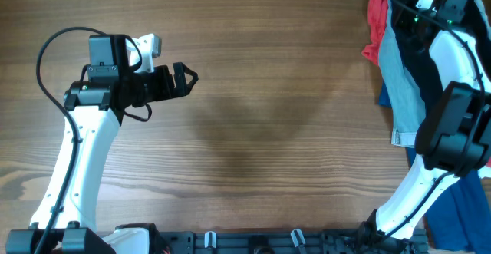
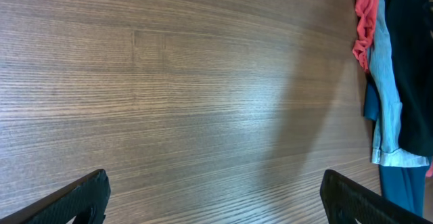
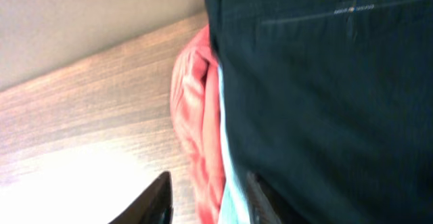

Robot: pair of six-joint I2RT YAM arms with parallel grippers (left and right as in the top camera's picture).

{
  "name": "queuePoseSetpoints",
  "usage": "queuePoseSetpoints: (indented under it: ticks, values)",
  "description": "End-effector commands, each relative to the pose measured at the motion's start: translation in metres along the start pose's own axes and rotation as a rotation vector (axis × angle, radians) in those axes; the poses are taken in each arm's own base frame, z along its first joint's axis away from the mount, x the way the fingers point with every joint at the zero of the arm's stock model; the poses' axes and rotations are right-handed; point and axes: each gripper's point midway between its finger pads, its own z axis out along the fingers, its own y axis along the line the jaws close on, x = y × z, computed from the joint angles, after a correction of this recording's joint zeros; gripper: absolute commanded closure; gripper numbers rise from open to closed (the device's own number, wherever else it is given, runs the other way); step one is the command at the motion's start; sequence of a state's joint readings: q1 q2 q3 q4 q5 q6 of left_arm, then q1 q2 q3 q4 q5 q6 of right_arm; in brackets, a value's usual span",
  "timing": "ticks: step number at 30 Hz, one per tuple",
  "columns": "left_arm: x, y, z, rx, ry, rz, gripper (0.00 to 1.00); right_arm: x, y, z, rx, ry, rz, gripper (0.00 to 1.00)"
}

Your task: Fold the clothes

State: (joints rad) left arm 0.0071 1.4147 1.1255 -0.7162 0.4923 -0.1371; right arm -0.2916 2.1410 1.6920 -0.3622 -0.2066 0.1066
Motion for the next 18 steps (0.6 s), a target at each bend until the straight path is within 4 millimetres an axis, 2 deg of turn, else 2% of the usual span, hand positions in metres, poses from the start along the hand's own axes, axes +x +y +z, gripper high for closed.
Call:
queuePoseSetpoints:
  ticks: [1, 5, 12, 16, 18]
  values:
    - [-0.004, -0.004, 0.0, 0.009, -0.006, 0.003, 0.0, -0.034, 0.007, -0.028, -0.015, -0.034, -0.063, 0.55]
    - [-0.005, -0.004, 0.0, 0.009, -0.008, 0.005, 0.0, -0.037, 0.004, -0.023, 0.0, -0.045, -0.086, 0.56]
    - [-0.005, -0.004, 0.0, 0.009, -0.008, 0.004, 0.0, -0.018, -0.011, 0.036, 0.012, -0.053, -0.087, 0.57]
    - [-0.005, -0.004, 0.0, 0.009, -0.009, 0.005, 0.0, -0.022, -0.019, 0.061, 0.062, -0.119, -0.109, 0.56]
    - [-0.006, -0.004, 0.0, 0.01, -0.011, 0.006, 0.0, -0.023, -0.016, 0.069, 0.06, -0.142, -0.126, 0.56]
